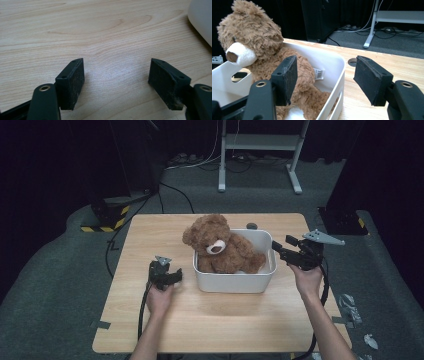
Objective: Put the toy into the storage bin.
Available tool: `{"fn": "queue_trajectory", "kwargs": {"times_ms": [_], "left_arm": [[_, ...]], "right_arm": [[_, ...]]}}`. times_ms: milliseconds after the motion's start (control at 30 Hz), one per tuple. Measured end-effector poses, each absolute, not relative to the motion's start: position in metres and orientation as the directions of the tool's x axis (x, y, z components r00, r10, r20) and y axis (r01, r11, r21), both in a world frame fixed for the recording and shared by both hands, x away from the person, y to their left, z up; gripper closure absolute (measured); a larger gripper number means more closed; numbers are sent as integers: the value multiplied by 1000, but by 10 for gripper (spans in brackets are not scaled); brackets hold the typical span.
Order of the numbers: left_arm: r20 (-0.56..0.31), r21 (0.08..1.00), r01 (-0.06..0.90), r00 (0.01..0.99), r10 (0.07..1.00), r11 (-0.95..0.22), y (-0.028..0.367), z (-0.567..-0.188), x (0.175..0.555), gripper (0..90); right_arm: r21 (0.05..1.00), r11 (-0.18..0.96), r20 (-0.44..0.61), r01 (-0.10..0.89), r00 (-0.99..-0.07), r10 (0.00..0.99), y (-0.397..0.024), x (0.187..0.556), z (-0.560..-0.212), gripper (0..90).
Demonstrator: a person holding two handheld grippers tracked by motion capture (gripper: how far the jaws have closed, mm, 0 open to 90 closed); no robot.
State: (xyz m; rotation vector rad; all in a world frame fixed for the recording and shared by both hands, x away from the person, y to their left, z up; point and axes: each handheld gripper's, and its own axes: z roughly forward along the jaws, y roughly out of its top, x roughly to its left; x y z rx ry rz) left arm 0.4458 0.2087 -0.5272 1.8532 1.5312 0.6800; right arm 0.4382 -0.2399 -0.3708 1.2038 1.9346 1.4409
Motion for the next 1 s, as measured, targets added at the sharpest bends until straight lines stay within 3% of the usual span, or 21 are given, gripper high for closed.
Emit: {"fn": "queue_trajectory", "kwargs": {"times_ms": [1000], "left_arm": [[-4, 745, 655, 191, 982, -124, 209, -527, 446, 288]], "right_arm": [[920, 49, 166, 389, -499, 851, -254, 432, -376, 358]]}}
